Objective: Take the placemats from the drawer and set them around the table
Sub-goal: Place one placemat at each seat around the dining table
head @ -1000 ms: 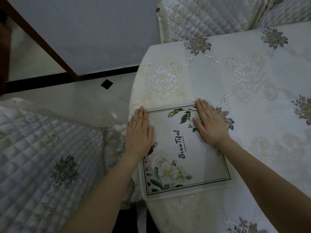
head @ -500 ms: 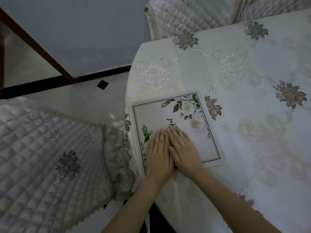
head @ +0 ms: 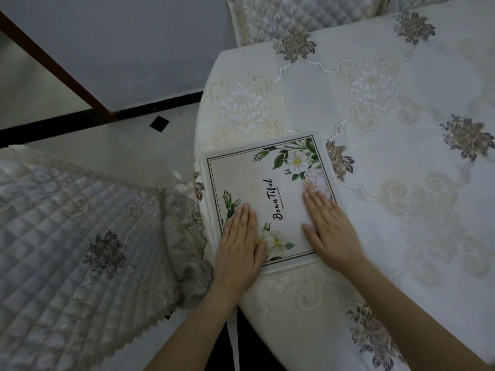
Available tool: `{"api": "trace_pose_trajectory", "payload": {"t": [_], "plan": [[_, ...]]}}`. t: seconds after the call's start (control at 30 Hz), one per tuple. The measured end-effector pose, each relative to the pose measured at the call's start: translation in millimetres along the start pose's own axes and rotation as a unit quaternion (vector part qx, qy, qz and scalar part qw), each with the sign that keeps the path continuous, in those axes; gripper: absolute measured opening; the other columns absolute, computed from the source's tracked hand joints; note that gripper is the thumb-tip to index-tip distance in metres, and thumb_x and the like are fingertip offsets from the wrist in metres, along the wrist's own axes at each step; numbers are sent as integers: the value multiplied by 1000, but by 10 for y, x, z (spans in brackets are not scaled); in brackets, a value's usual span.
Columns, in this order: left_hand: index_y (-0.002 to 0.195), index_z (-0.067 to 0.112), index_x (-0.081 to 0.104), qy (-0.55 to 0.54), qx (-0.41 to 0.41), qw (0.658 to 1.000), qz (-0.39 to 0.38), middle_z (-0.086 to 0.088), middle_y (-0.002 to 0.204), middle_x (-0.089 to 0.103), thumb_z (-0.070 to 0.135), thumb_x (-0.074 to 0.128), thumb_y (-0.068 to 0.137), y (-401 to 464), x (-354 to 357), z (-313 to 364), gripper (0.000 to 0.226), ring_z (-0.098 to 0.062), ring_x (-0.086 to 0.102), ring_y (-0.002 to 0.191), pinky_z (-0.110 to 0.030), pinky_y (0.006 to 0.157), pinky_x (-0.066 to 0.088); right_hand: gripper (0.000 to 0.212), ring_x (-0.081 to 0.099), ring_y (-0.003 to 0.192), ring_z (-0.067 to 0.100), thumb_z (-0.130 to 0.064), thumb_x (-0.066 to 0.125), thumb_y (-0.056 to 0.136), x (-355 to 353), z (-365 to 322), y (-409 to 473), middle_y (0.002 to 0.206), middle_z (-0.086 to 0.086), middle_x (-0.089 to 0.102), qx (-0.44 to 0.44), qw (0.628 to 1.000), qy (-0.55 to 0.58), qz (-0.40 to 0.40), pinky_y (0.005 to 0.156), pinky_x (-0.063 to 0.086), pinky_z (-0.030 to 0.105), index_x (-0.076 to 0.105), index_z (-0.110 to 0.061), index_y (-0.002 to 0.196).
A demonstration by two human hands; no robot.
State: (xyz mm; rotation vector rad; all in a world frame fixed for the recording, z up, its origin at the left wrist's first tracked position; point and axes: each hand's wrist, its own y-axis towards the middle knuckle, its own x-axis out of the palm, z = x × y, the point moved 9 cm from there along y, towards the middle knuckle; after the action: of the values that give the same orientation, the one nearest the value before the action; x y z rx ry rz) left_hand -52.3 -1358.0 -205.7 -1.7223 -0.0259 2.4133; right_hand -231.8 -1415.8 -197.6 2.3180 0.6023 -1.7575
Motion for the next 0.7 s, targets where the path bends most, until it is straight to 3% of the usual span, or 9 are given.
{"api": "trace_pose_trajectory", "payload": {"t": [0.33,0.7], "plan": [[150,0,15,-6,11,1000,10,-15,159,11,38,29,100,-171,-56,-289,64,-25,8,148,-45,117,20,61,12,147,14,-39,30,98,-10,119,-35,158,2,19,5,1000,0,25,119,14,37,20,-10,151],[150,0,18,41,0,998,-37,-17,157,14,42,24,99,-159,-150,-253,66,-27,13,146,-40,119,13,64,11,147,17,-45,21,98,-35,93,-45,159,2,14,10,1000,-12,-12,119,10,36,15,-12,152]]}}
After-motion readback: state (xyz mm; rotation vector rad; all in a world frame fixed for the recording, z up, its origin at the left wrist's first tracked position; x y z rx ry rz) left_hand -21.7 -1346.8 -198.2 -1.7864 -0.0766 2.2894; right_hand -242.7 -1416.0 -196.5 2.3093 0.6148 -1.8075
